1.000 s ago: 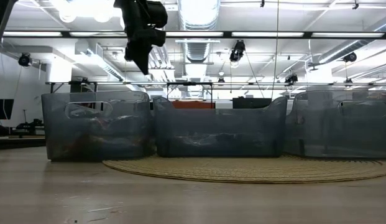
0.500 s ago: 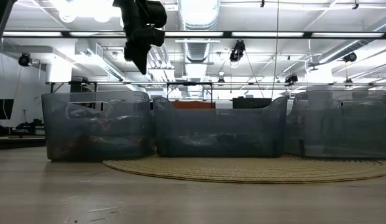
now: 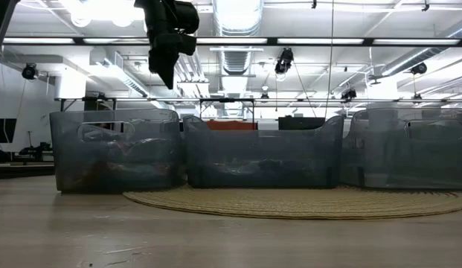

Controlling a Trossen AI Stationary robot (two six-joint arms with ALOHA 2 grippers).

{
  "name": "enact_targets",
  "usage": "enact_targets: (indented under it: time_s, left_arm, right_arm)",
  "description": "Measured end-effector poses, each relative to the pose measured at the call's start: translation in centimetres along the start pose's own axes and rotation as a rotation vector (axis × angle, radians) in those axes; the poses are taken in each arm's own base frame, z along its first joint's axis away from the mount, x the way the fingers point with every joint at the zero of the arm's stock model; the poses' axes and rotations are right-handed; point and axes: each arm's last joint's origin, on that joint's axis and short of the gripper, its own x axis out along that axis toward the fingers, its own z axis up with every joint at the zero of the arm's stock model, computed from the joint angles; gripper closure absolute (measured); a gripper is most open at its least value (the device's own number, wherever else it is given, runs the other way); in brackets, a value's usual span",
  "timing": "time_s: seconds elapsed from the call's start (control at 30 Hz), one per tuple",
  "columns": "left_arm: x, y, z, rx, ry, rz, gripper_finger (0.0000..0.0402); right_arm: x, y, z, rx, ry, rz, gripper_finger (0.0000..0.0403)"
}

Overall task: Pick and place Granola Bars by type
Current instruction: Put the orange granola bar into the right black bin

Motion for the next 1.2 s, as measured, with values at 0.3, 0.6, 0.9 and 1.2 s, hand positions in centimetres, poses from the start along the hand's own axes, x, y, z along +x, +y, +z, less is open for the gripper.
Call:
enact_targets:
  time_s: [0.3,0.6,0.9,1.2]
  left_arm:
    - [0.0,0.0,0.0,0.004,0.0,0.0,0.0401]
    - [-0.1,0.0,0.0,0.005,-0.002,0.0,0.0401]
    - [-0.1,0.0,0.0,0.005,-0.002,0.0,0.0401]
    - [-0.1,0.0,0.0,0.004,-0.002,0.0,0.0401]
  right_arm:
    - [4.9,-2.1,-0.5,0.072,0.178,-0.137,0.0394]
    - [9.4,-4.9,-3.1,0.17,0.36,-0.265,0.0394]
    - [13.2,-7.6,-7.7,0.251,0.535,-0.425,0.0332]
    - [17.2,-10.0,-10.8,0.404,0.568,-0.446,0.0224]
